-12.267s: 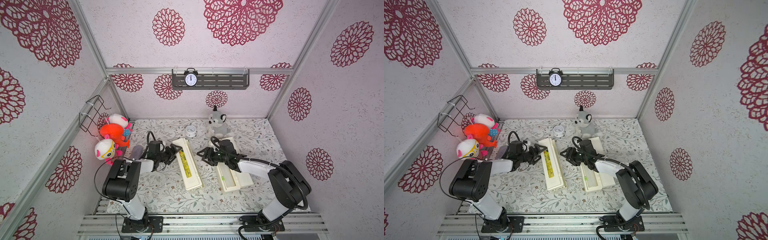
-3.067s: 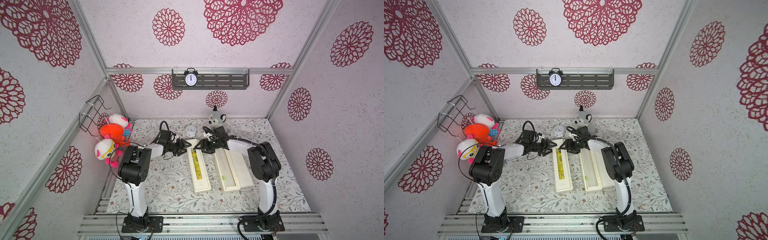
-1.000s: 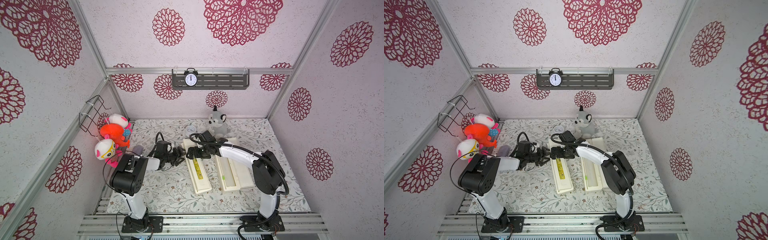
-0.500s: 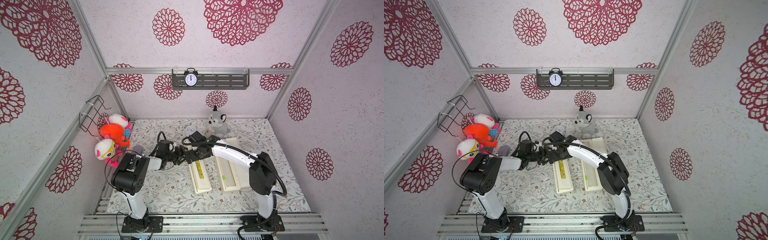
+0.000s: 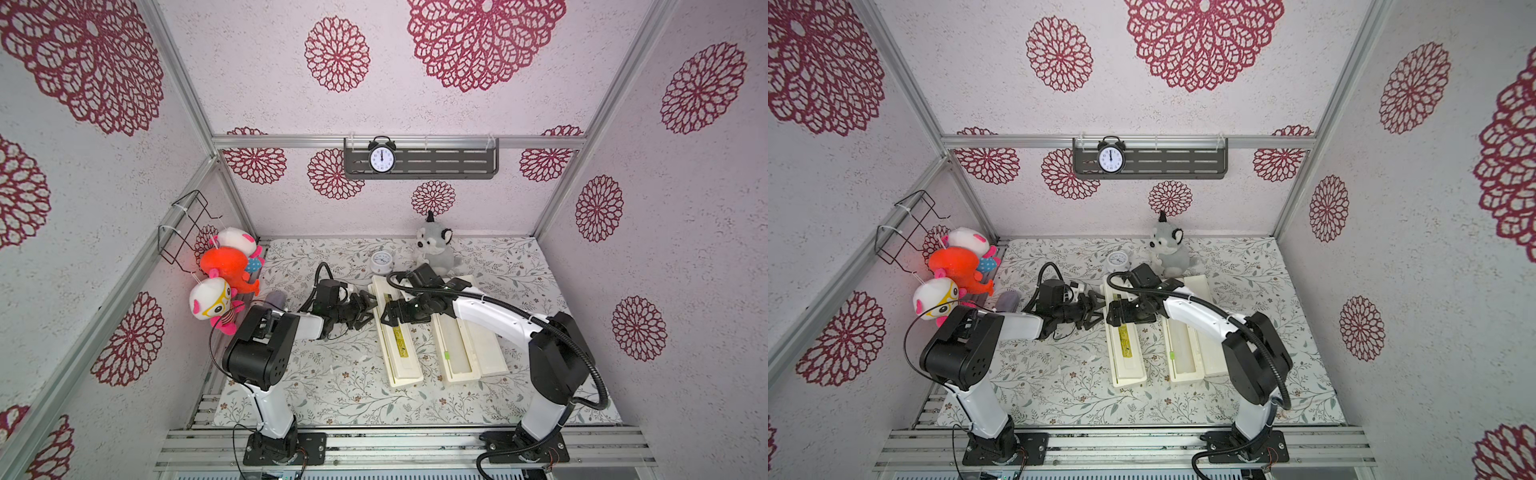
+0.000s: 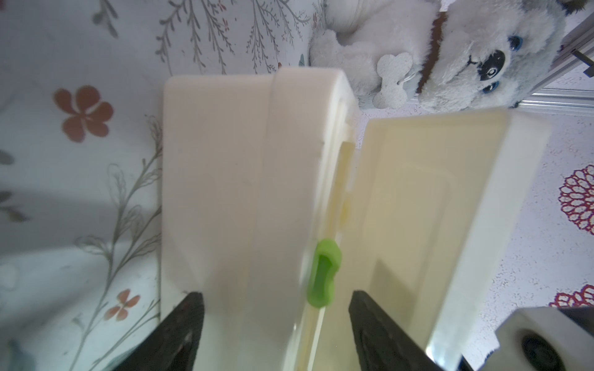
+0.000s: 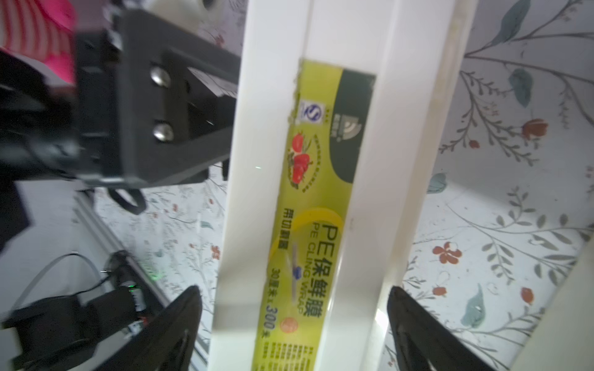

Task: Put plastic wrap rolls into dispensers
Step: Open the lid of the plastic wrap cutting box.

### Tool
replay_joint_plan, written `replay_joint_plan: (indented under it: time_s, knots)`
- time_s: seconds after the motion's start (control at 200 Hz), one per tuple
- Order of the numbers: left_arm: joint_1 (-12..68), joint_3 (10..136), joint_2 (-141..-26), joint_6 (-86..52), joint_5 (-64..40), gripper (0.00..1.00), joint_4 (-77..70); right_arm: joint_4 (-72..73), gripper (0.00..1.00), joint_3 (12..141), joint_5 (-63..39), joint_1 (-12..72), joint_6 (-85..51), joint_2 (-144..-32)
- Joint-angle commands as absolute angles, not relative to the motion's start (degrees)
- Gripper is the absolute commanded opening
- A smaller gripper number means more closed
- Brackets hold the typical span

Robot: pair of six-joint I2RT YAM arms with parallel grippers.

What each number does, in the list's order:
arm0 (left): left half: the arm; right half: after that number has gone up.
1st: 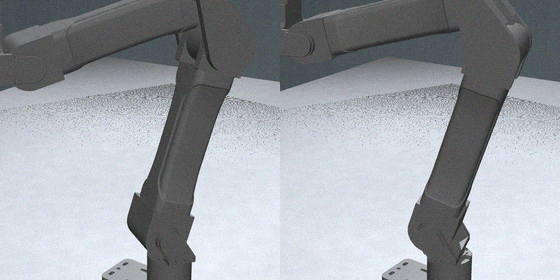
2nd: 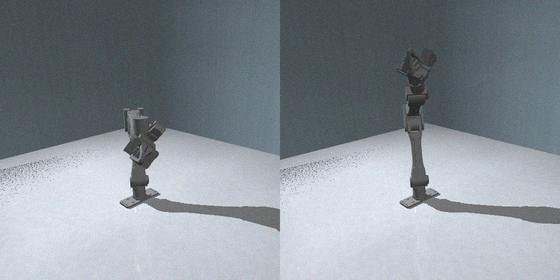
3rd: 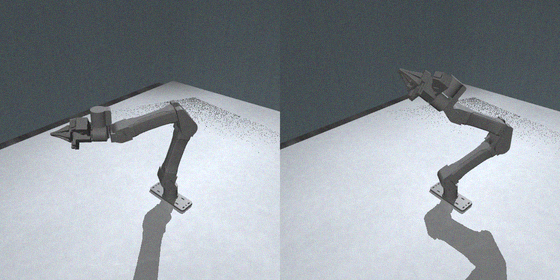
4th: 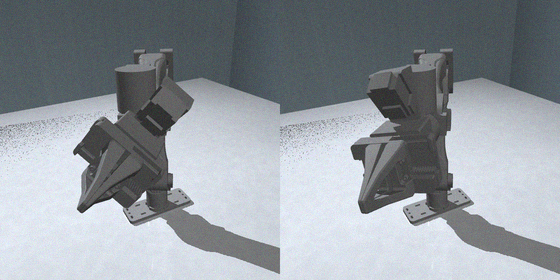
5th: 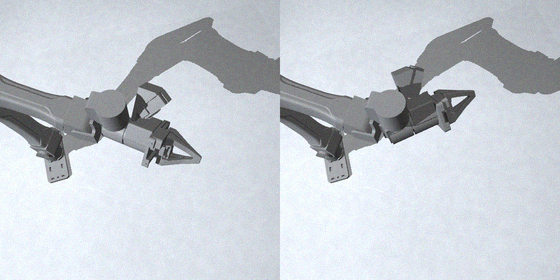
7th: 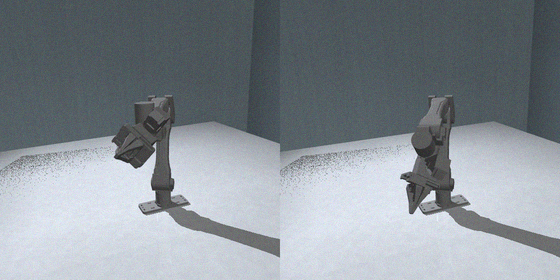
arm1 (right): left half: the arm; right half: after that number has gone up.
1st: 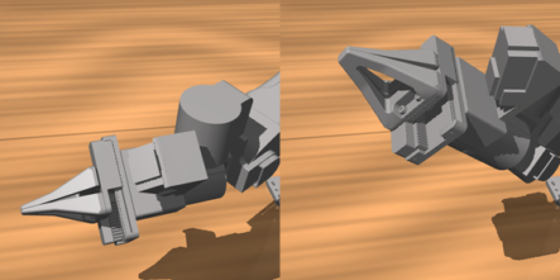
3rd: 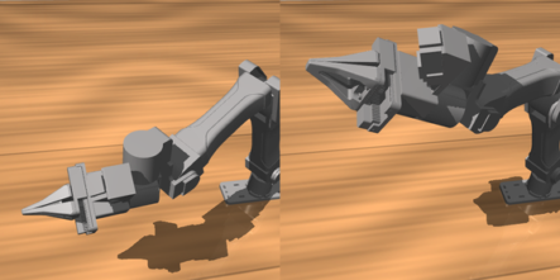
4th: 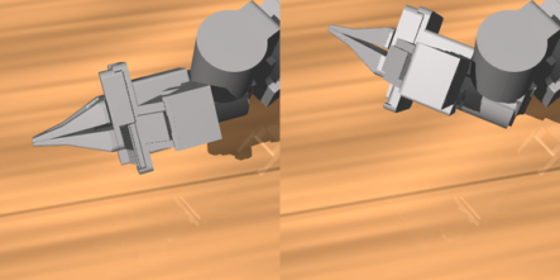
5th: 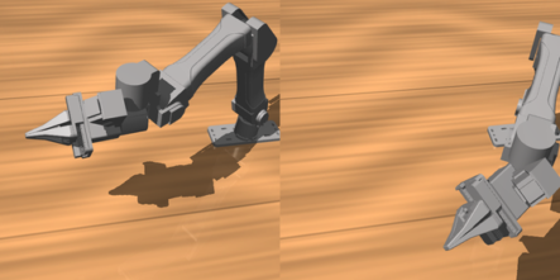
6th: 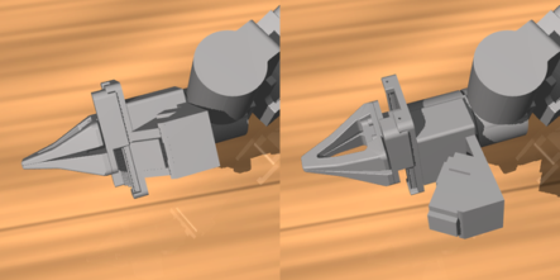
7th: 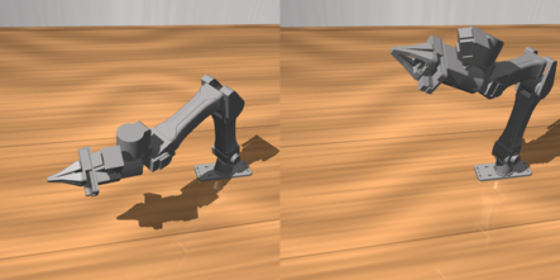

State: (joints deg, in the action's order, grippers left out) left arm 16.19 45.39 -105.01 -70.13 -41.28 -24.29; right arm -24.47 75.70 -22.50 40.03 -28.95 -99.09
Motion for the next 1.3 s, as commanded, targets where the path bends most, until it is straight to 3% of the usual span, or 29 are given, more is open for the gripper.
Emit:
replay_joint_plan:
  time_s: [0.0,0.17,0.425,0.716,0.866,1.296]
  knots:
    - [16.59,47.77,-104.42,-69.92,-42.70,0.76,-24.53,-16.23,0.91,73.36,-31.37,37.68,-32.98,-95.42]
    - [17.56,49.94,-103.28,-69.15,-43.98,0.79,-23.14,-24.13,0.99,76.78,-23.74,38.85,-27.96,-96.72]
    - [18.72,52.38,-103.11,-66.56,-43.43,0.80,-17.98,-36.03,0.99,84.83,-7.89,44.41,-23.40,-104.34]
    - [18.81,52.66,-103.79,-66.46,-43.15,0.80,-17.50,-41.13,0.80,85.69,-0.95,44.60,-22.68,-105.09]
    - [18.88,52.34,-103.98,-66.36,-42.96,0.80,-17.48,-36.30,0.71,82.49,-8.11,42.86,-23.80,-102.72]
    - [18.68,50.61,-105.02,-66.74,-42.70,0.76,-18.38,-6.68,0.71,66.36,-40.77,33.06,-36.89,-95.08]
